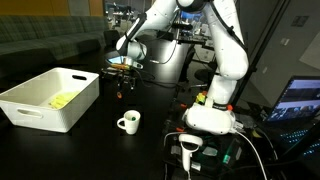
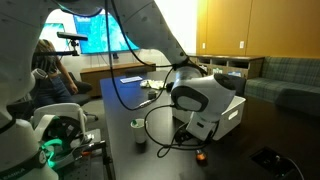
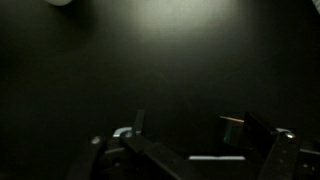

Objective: Put the towels into the basket and the marker and tape into the mug

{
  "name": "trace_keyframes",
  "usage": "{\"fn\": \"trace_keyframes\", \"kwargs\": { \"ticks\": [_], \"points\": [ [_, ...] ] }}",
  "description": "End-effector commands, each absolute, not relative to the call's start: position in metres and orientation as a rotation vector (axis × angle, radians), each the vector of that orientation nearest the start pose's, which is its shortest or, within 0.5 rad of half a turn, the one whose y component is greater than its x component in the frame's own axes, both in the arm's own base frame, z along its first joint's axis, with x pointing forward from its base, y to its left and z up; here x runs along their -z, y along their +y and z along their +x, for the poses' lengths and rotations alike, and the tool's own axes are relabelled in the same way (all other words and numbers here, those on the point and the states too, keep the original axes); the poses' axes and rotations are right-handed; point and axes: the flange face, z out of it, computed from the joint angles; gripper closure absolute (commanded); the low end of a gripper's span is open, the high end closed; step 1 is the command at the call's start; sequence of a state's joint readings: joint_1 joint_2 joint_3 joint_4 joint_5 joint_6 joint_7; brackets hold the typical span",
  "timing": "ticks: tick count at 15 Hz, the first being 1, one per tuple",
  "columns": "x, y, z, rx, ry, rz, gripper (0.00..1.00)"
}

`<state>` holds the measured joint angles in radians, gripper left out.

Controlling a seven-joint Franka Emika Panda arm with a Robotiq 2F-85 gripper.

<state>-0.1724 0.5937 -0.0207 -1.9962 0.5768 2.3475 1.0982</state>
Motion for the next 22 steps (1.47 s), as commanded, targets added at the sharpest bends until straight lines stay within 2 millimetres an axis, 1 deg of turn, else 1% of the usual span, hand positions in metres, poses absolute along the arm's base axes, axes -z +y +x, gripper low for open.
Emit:
{"fn": "trace_keyframes", "kwargs": {
  "ticks": [1, 5, 7, 9, 11, 14, 16, 18, 20, 22],
  "points": [
    [-0.129, -0.114, 0.581, -0.688, 2.193, -1.715, 0.00],
    [-0.114, -0.115, 0.578, -0.820, 2.238, -1.497, 0.00],
    [-0.115, -0.112, 0.576, -0.836, 2.286, -1.397, 0.00],
    [-0.124, -0.111, 0.576, -0.816, 2.335, -1.312, 0.00],
    [-0.136, -0.112, 0.579, -0.765, 2.373, -1.264, 0.00],
    [-0.154, -0.113, 0.591, -0.703, 2.404, -1.287, 0.00],
    [-0.162, -0.109, 0.599, -0.674, 2.421, -1.325, 0.00],
    [-0.167, -0.098, 0.606, -0.650, 2.436, -1.380, 0.00],
    [-0.168, -0.085, 0.610, -0.628, 2.464, -1.439, 0.00],
    [-0.164, -0.071, 0.610, -0.604, 2.503, -1.489, 0.00]
  ]
}}
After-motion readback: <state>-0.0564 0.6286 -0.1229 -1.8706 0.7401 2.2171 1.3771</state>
